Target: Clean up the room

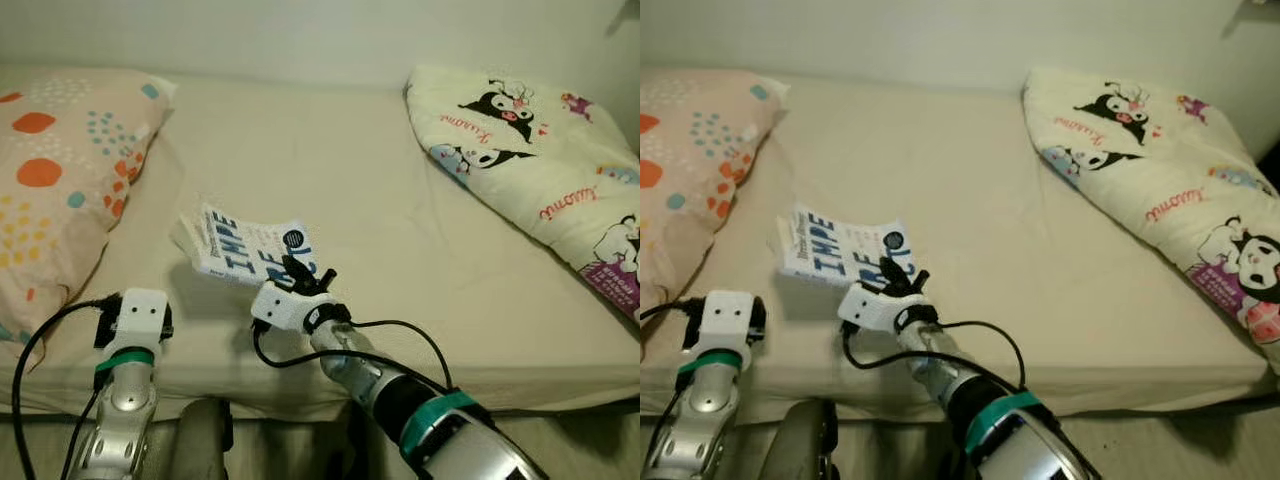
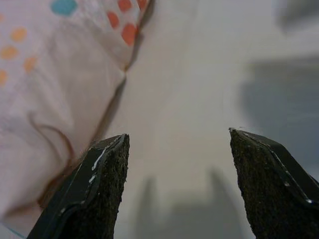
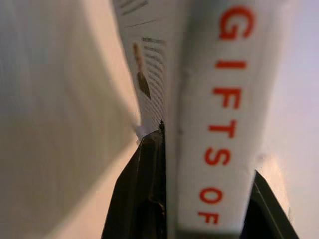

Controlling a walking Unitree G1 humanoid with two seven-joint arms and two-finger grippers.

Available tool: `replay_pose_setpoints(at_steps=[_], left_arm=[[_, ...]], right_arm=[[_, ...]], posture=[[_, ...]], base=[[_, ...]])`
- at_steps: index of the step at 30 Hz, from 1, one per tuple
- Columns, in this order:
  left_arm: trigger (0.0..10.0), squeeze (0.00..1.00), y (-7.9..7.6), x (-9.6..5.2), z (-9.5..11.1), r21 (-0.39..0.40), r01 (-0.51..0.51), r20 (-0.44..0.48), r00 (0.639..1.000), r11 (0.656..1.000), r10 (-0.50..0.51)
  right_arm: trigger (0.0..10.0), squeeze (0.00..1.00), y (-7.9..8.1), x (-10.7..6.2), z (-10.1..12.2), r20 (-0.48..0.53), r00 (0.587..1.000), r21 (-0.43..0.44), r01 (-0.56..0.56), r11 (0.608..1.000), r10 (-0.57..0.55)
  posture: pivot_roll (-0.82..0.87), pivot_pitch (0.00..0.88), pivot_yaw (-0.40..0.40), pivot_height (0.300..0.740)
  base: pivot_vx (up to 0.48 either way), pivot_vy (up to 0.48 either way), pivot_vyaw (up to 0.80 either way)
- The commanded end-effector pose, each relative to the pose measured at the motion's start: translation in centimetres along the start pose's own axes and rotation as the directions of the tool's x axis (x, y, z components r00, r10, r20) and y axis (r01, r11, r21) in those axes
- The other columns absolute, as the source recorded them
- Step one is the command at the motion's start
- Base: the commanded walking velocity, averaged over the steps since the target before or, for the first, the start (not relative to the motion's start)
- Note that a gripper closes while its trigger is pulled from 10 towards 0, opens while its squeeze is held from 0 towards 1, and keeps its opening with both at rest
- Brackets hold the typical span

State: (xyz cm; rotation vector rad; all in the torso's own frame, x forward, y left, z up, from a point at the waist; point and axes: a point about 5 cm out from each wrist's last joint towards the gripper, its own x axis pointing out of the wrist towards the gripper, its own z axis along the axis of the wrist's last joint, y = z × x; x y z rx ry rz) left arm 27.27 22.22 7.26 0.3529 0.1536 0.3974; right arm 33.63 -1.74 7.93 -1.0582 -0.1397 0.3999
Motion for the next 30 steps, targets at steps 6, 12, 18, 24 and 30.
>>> replay_pose_setpoints(at_steps=[6,12,18,24,30], left_arm=[[10.0,0.00,-0.1,-2.0,-1.5,-0.028,-0.041,-0.071,0.997,0.999,0.039],[10.0,0.00,-0.3,-2.2,-1.6,-0.028,-0.030,-0.084,0.996,0.999,0.028],[10.0,0.00,-0.4,-1.5,-0.8,-0.029,-0.027,-0.067,0.997,0.999,0.025],[10.0,0.00,-0.2,-1.1,-0.5,-0.029,-0.034,-0.065,0.997,0.999,0.032],[10.0,0.00,-1.0,-0.7,-0.2,-0.024,0.029,-0.044,0.999,0.999,-0.030]], right_arm=[[10.0,0.00,0.9,-0.9,-3.2,-0.254,0.966,0.114,-0.021,0.993,0.050],[10.0,0.87,2.2,-0.8,-1.4,-0.170,0.974,0.019,-0.149,0.989,0.150],[10.0,1.00,4.7,-1.3,1.3,-0.037,0.953,0.119,-0.294,0.948,0.300],[10.0,1.00,6.1,-2.0,2.0,0.009,0.908,0.335,-0.396,0.855,0.418],[10.0,0.00,5.8,-2.6,0.3,0.074,0.879,0.438,-0.453,0.777,0.471]], posture=[[0.18,0.157,-0.107,0.600],[0.19,0.151,-0.100,0.600],[0.19,0.134,-0.094,0.600],[0.19,0.121,-0.091,0.600],[0.17,0.111,-0.096,0.600]], base=[[0.000,0.000,0.00],[0.000,0.000,0.00],[0.000,0.000,0.00],[0.000,0.000,0.00],[0.000,0.000,0.00]])
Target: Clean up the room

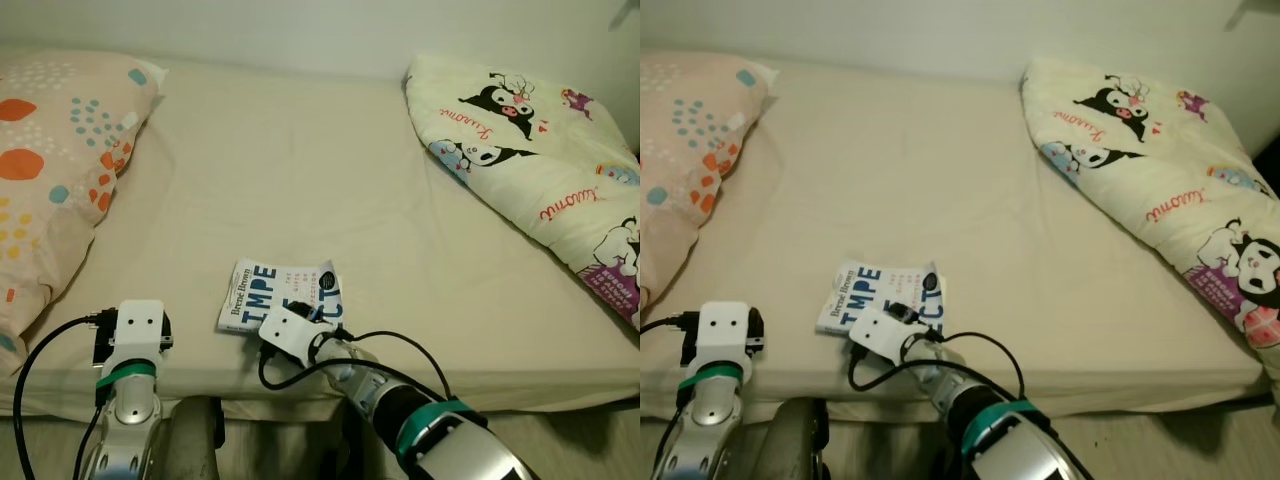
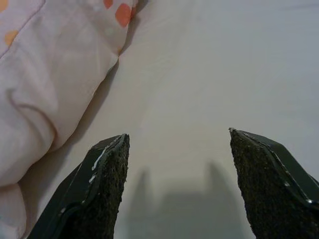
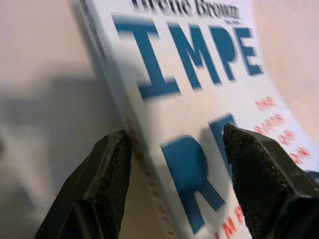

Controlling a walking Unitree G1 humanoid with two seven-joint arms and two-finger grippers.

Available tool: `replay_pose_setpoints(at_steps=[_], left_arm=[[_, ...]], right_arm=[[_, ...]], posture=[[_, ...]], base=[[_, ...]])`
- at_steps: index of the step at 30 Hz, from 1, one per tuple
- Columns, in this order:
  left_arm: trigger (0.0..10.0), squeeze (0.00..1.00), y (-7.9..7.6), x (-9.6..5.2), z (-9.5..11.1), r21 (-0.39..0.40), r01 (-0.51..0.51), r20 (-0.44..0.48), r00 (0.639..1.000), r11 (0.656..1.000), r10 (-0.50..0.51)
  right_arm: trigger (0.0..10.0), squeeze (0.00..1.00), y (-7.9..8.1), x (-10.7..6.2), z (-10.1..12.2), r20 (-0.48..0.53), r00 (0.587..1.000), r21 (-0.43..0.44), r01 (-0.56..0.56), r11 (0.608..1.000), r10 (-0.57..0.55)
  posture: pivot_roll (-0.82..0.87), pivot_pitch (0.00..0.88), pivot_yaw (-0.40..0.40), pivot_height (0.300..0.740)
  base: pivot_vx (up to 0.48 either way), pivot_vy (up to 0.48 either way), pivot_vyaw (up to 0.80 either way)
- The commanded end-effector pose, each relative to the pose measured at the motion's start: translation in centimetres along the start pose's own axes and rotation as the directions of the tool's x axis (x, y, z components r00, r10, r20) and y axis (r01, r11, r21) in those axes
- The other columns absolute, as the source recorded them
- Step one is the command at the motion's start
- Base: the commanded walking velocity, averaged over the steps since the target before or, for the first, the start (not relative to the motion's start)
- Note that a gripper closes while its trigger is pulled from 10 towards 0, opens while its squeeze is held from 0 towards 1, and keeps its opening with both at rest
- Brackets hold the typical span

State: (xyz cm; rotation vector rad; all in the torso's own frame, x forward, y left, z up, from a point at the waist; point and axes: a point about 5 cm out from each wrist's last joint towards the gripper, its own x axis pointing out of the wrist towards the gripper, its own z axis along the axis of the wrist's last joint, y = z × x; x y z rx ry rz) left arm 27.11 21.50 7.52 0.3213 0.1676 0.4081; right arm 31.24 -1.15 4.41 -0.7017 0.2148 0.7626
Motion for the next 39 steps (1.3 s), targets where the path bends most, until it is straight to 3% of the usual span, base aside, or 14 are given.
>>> replay_pose_setpoints(at_steps=[1,11,14,16,17,18,20,21,23,25,27,30,35,39], left_arm=[[10.0,0.00,-0.9,-0.2,-0.5,0.023,0.089,-0.011,0.996,0.996,-0.089],[10.0,0.00,-2.1,-0.6,-1.0,0.415,0.377,0.017,0.907,0.828,-0.422],[10.0,0.00,-2.8,-1.0,-0.7,0.551,0.434,0.051,0.835,0.713,-0.548],[10.0,0.00,-4.2,-1.7,-0.5,0.693,0.458,0.074,0.724,0.557,-0.686],[10.0,0.00,-4.2,-1.7,-0.5,0.693,0.458,0.074,0.724,0.557,-0.686],[10.0,0.00,-5.0,-2.1,-0.6,0.770,0.449,0.071,0.647,0.454,-0.760],[10.0,0.00,-5.7,-2.2,-0.6,0.814,0.432,0.065,0.596,0.389,-0.800],[10.0,0.00,-5.7,-2.2,-0.6,0.814,0.432,0.065,0.596,0.389,-0.800],[10.0,0.00,-6.5,-1.9,-0.8,0.852,0.422,0.031,0.549,0.310,-0.835],[10.0,0.00,-6.7,-1.8,-0.9,0.862,0.420,0.016,0.538,0.285,-0.842],[10.0,0.00,-7.3,-1.0,-2.2,0.886,0.426,-0.089,0.548,0.185,-0.832],[10.0,0.00,-7.4,-0.4,-2.7,0.903,0.411,-0.146,0.564,0.123,-0.813],[10.0,0.00,-8.2,0.4,-2.5,0.953,0.299,-0.138,0.568,0.047,-0.811],[10.0,0.00,-8.5,0.6,-2.1,0.968,0.246,-0.098,0.566,0.054,-0.819]], right_arm=[[10.0,0.00,2.0,-0.4,-0.7,0.025,0.996,0.098,-0.087,0.991,0.085],[10.0,0.00,1.2,-5.7,-7.3,0.109,0.949,0.357,-0.316,0.879,0.297],[10.0,0.00,-0.4,-6.8,-8.2,0.148,0.969,0.485,-0.247,0.839,0.200],[10.0,0.00,-2.9,-6.7,-7.7,0.175,0.983,0.671,-0.080,0.737,-0.053],[10.0,0.00,-2.9,-6.7,-7.7,0.175,0.983,0.671,-0.080,0.737,-0.053],[10.0,0.00,-4.2,-6.4,-7.1,0.169,0.962,0.781,0.002,0.624,-0.215],[10.0,0.00,-5.2,-6.1,-6.3,0.159,0.932,0.859,0.032,0.512,-0.326],[10.0,0.00,-5.2,-6.1,-6.3,0.159,0.932,0.859,0.032,0.512,-0.326],[10.0,0.00,-6.4,-5.9,-4.8,0.182,0.882,0.930,-0.010,0.368,-0.435],[10.0,0.00,-6.6,-5.8,-4.4,0.192,0.869,0.942,-0.033,0.333,-0.455],[10.0,0.00,-7.7,-5.9,-3.2,0.262,0.827,0.964,-0.196,0.181,-0.498],[10.0,0.00,-8.9,-6.1,-2.3,0.312,0.790,0.947,-0.300,0.112,-0.527],[10.0,0.00,-11.2,-6.8,-0.5,0.391,0.721,0.906,-0.411,0.103,-0.572],[10.0,0.00,-11.4,-7.0,-0.2,0.393,0.714,0.902,-0.422,0.093,-0.580]], posture=[[0.17,0.115,-0.093,0.600],[0.14,0.104,-0.067,0.600],[0.14,0.083,-0.055,0.600],[0.13,0.063,-0.048,0.600],[0.13,0.063,-0.048,0.600],[0.13,0.057,-0.043,0.600],[0.13,0.056,-0.042,0.600],[0.13,0.056,-0.042,0.600],[0.12,0.059,-0.034,0.600],[0.12,0.059,-0.034,0.600],[0.10,0.035,-0.023,0.600],[0.08,0.037,-0.020,0.600],[0.06,0.042,-0.017,0.600],[0.06,0.061,-0.019,0.600]], base=[[0.000,0.000,0.00],[0.000,0.000,0.00],[0.000,0.000,0.00],[0.000,0.000,0.00],[0.000,0.000,0.00],[0.000,0.000,0.00],[0.000,0.000,0.00],[0.000,0.000,0.00],[0.000,0.000,0.00],[0.000,0.000,0.00],[0.000,0.000,0.00],[0.000,0.000,0.00],[0.000,0.000,0.00],[0.000,0.000,0.00]])
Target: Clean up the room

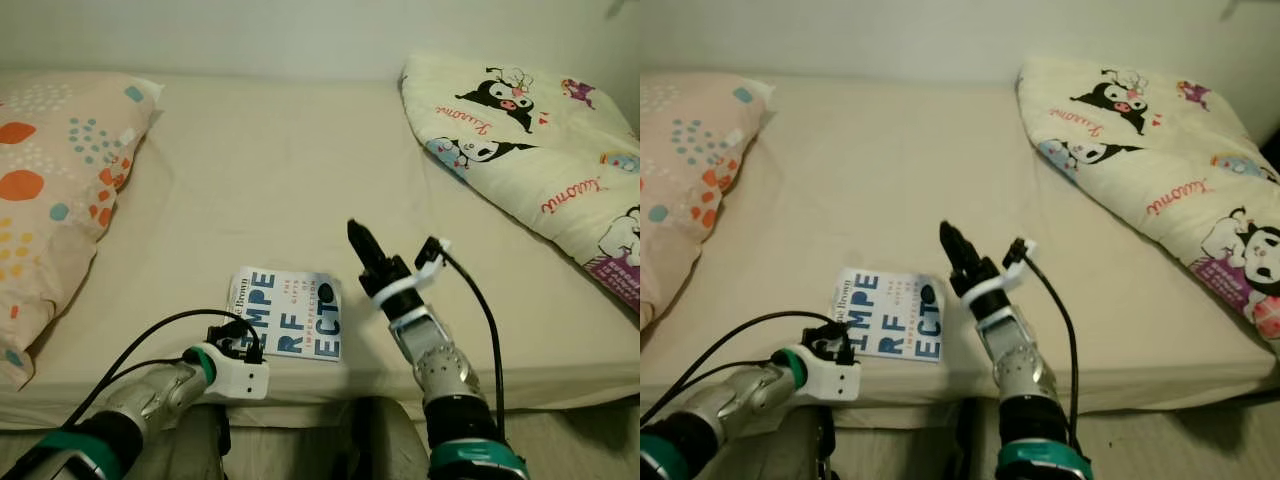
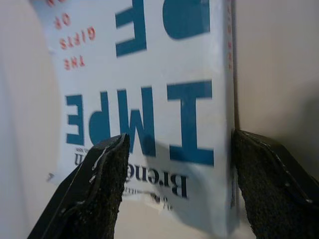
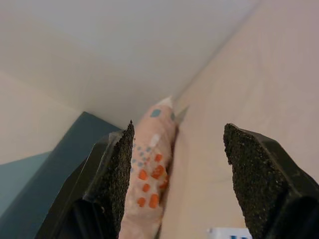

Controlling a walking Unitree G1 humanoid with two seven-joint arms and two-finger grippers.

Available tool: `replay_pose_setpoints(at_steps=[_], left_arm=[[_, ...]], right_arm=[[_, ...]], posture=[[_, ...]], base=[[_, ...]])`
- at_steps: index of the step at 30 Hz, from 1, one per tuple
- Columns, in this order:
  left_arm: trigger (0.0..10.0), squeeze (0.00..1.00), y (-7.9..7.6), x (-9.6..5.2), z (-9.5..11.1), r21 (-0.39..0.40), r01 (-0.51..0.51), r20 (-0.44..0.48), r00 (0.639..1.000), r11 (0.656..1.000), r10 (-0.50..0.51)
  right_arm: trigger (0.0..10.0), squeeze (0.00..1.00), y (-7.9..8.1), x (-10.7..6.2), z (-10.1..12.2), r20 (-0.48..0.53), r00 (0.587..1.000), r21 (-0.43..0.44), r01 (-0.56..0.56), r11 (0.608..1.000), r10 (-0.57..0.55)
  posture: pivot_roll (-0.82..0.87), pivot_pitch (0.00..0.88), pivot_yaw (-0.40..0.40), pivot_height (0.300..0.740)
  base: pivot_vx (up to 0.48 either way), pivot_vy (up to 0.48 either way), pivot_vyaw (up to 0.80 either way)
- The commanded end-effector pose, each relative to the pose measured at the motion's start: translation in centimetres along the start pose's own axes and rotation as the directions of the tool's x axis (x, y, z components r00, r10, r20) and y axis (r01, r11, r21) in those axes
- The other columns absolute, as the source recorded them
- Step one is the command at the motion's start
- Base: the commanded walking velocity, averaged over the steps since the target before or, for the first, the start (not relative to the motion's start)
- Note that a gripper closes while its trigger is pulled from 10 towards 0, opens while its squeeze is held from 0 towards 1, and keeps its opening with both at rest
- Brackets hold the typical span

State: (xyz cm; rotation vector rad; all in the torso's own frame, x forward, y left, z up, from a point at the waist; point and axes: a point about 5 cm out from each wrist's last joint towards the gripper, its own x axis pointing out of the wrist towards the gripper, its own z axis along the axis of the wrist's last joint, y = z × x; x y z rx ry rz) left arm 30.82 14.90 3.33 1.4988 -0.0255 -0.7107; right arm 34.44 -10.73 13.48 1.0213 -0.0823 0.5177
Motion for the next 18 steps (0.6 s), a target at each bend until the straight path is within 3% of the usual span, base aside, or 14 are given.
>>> replay_pose_setpoints(at_steps=[1,3,5,10,12,15,17,18], left_arm=[[10.0,0.00,-0.9,-0.2,0.1,0.020,0.021,0.011,1.000,1.000,-0.021],[9.9,0.00,-0.5,0.0,-0.2,0.087,-0.040,0.020,0.999,0.995,0.038],[9.8,0.00,-0.7,-0.1,-0.3,0.096,-0.039,0.017,0.999,0.995,0.038],[10.0,0.00,-2.3,-0.9,-1.0,0.088,-0.025,-0.021,0.999,0.996,0.027],[10.0,0.00,-3.9,-1.8,-1.6,0.137,-0.043,-0.062,0.997,0.990,0.052],[10.0,0.00,-4.2,-1.9,-1.7,0.150,-0.046,-0.067,0.996,0.988,0.057],[8.4,0.00,-4.9,-2.6,-2.2,0.182,-0.061,-0.092,0.993,0.981,0.079],[8.4,0.00,-4.9,-2.6,-2.2,0.182,-0.061,-0.092,0.993,0.981,0.079]], right_arm=[[10.0,0.00,-0.4,-0.5,-0.1,0.007,1.000,0.025,0.021,0.999,-0.021],[10.0,0.00,-0.2,-1.1,-0.8,-0.018,0.999,0.046,0.038,0.998,-0.037],[10.0,0.00,-0.2,-1.4,-1.0,-0.032,0.999,0.048,0.046,0.998,-0.044],[10.0,0.00,-0.9,-2.3,-1.4,-0.045,0.993,0.015,0.113,0.993,-0.113],[10.0,0.00,-1.3,-3.0,-0.6,-0.033,0.988,0.010,0.150,0.989,-0.150],[10.0,0.00,-1.4,-3.1,-0.4,-0.033,0.987,0.007,0.155,0.988,-0.155],[10.0,0.00,-1.0,-3.0,0.2,-0.036,0.988,-0.012,0.151,0.989,-0.151],[10.0,0.00,-1.0,-3.0,0.2,-0.036,0.988,-0.012,0.151,0.989,-0.151]], posture=[[0.06,0.061,-0.019,0.600],[0.05,0.078,-0.020,0.600],[0.05,0.094,-0.019,0.600],[0.02,0.098,-0.025,0.600],[0.00,0.098,-0.034,0.600],[0.00,0.098,-0.034,0.600],[-0.05,0.126,-0.062,0.600],[-0.05,0.126,-0.062,0.600]], base=[[0.000,0.000,0.00],[0.000,0.000,0.00],[0.000,0.000,0.00],[0.000,0.000,0.00],[0.000,0.000,0.00],[0.000,0.000,0.00],[0.000,0.000,0.00],[0.000,0.000,0.00]])
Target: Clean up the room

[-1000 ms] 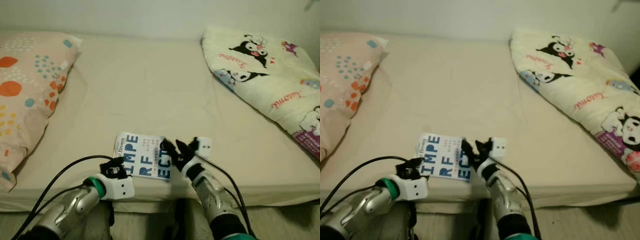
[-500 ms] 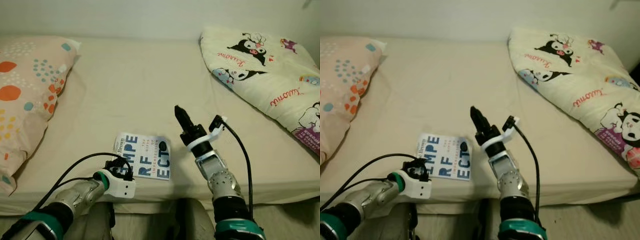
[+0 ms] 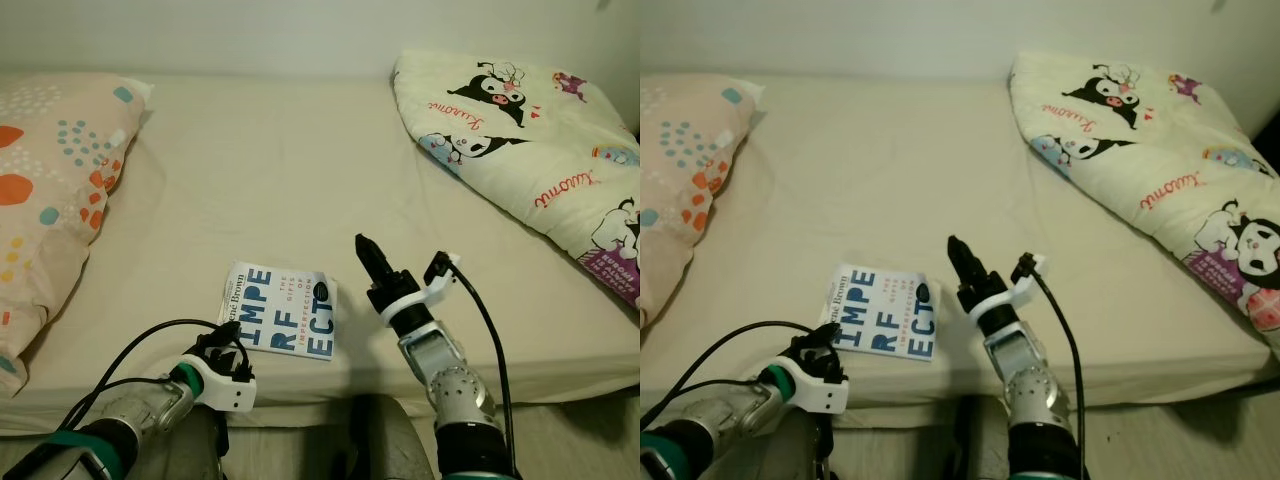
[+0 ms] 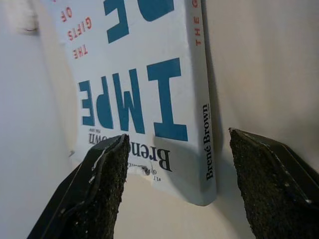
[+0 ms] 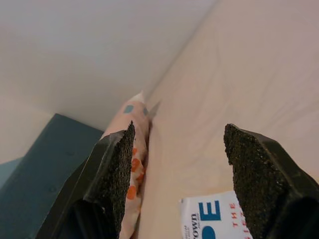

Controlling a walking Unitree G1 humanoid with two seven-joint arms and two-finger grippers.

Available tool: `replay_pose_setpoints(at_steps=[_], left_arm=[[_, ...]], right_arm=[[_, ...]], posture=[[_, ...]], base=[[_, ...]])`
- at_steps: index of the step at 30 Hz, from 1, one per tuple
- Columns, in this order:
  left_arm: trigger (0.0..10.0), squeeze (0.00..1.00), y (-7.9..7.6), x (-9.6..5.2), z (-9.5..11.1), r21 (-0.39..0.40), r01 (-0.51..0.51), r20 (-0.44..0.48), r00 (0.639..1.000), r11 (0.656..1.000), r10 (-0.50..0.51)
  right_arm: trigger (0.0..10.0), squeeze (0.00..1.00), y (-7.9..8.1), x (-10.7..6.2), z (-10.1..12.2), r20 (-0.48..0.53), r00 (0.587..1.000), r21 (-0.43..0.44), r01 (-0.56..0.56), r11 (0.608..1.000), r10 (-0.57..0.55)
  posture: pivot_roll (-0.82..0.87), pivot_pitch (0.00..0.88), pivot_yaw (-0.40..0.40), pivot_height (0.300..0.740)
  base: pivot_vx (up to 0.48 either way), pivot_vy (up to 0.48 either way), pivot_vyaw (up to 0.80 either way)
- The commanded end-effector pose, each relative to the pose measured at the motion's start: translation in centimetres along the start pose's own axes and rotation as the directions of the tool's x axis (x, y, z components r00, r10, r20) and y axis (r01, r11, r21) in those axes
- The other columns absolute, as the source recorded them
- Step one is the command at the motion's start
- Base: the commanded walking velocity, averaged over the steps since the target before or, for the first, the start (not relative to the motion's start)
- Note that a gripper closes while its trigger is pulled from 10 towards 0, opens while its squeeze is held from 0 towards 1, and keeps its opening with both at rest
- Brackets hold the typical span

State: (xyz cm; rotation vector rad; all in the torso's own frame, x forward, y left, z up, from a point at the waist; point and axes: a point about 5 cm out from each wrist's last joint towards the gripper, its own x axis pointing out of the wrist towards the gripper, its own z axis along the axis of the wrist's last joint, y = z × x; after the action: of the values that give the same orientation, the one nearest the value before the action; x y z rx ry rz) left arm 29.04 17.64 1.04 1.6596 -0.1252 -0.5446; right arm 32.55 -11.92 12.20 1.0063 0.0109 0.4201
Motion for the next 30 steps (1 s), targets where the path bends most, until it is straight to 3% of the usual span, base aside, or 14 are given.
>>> replay_pose_setpoints(at_steps=[1,3,4,7,8,9,14,15,22,30], left_arm=[[7.6,0.00,-1.9,-1.3,-0.4,0.039,0.055,-0.024,0.998,0.998,-0.054],[7.6,0.00,-1.8,-1.4,-0.7,0.055,0.034,-0.039,0.999,0.998,-0.032],[8.9,0.00,-1.2,-1.4,-1.5,0.078,0.004,-0.066,0.998,0.997,0.001],[9.1,0.00,-0.2,-1.3,-2.8,0.114,-0.033,-0.105,0.993,0.993,0.045],[8.0,0.00,0.3,-1.2,-3.5,0.130,-0.045,-0.124,0.990,0.990,0.062],[4.7,0.00,1.0,-1.1,-4.2,0.144,-0.064,-0.139,0.987,0.988,0.084],[4.4,0.00,2.0,-0.9,-4.8,0.164,-0.097,-0.152,0.981,0.982,0.122],[0.0,0.00,2.4,-0.8,-5.1,0.171,-0.108,-0.154,0.979,0.979,0.135],[0.0,0.00,3.2,-0.5,-5.2,0.168,-0.140,-0.146,0.975,0.976,0.165],[0.0,0.00,1.4,-1.7,-5.2,0.118,-0.116,-0.158,0.978,0.986,0.134]], right_arm=[[10.0,0.00,-0.2,-0.5,0.6,-0.005,1.000,-0.017,0.020,1.000,-0.020],[10.0,0.00,0.2,-0.5,1.0,-0.008,1.000,-0.032,0.013,0.999,-0.013],[10.0,0.00,0.7,-0.5,1.7,-0.010,1.000,-0.050,0.006,0.999,-0.006],[10.0,0.00,1.6,-0.7,2.5,-0.008,1.000,-0.070,-0.005,0.998,0.004],[10.0,0.00,1.9,-0.7,2.8,-0.003,1.000,-0.076,-0.007,0.997,0.007],[10.0,0.00,2.2,-0.9,3.0,0.004,1.000,-0.079,-0.009,0.997,0.009],[10.0,0.00,2.7,-1.1,3.2,0.010,1.000,-0.082,-0.008,0.997,0.009],[10.0,0.00,2.7,-1.3,3.2,0.009,1.000,-0.084,-0.006,0.996,0.007],[10.0,0.00,2.4,-1.6,3.1,0.007,1.000,-0.086,0.013,0.996,-0.012],[10.0,0.00,3.0,-0.5,2.0,-0.026,1.000,-0.061,-0.008,0.998,0.007]], posture=[[-0.07,0.135,-0.068,0.600],[-0.09,0.155,-0.080,0.600],[-0.10,0.183,-0.092,0.600],[-0.12,0.205,-0.102,0.600],[-0.13,0.215,-0.104,0.600],[-0.14,0.222,-0.102,0.600],[-0.14,0.224,-0.103,0.600],[-0.15,0.221,-0.100,0.600],[-0.12,0.196,-0.092,0.600],[-0.06,0.175,-0.091,0.600]], base=[[0.000,0.000,0.00],[0.000,0.000,0.00],[0.000,0.000,0.00],[0.000,0.000,0.00],[0.000,0.000,0.00],[0.000,0.000,0.00],[0.000,0.000,0.00],[0.000,0.000,0.00],[0.000,0.000,0.00],[0.000,0.000,0.00]])
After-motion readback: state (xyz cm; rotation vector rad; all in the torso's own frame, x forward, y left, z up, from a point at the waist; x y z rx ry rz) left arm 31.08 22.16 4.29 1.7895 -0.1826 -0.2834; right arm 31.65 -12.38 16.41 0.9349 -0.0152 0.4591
